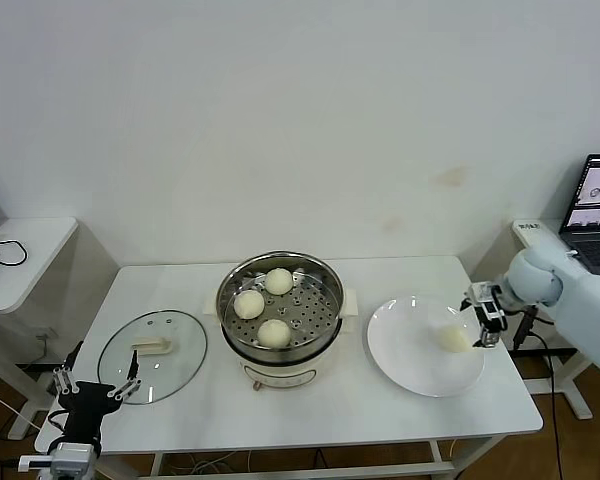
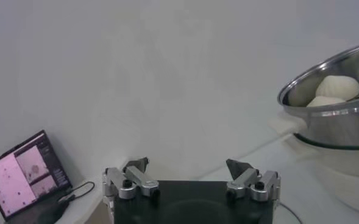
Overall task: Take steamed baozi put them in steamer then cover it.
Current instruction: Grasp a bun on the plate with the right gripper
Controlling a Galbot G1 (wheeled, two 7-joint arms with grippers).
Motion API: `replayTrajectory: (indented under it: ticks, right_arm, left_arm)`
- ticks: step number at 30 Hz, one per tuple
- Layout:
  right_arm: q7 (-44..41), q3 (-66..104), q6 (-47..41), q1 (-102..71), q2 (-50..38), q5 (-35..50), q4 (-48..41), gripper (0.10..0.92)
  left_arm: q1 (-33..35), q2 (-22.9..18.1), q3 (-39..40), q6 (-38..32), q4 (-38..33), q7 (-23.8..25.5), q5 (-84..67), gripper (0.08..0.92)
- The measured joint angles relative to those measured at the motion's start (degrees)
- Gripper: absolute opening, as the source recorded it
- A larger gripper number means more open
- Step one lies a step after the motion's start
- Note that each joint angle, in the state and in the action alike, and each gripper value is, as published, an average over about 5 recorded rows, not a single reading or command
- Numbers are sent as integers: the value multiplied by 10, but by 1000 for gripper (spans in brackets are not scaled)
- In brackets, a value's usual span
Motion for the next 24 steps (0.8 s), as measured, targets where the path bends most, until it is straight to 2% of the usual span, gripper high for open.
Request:
replayTrajectory:
  ticks: [15,24]
  right_arm:
    - [21,63,19,-55,89,-58,-123,823]
    - [25,75,14,-63,124,-75,-166,809]
  left_arm:
    - [1,-2,-6,1,4,1,1,823]
    - [0,-4,-6,2,2,2,1,823]
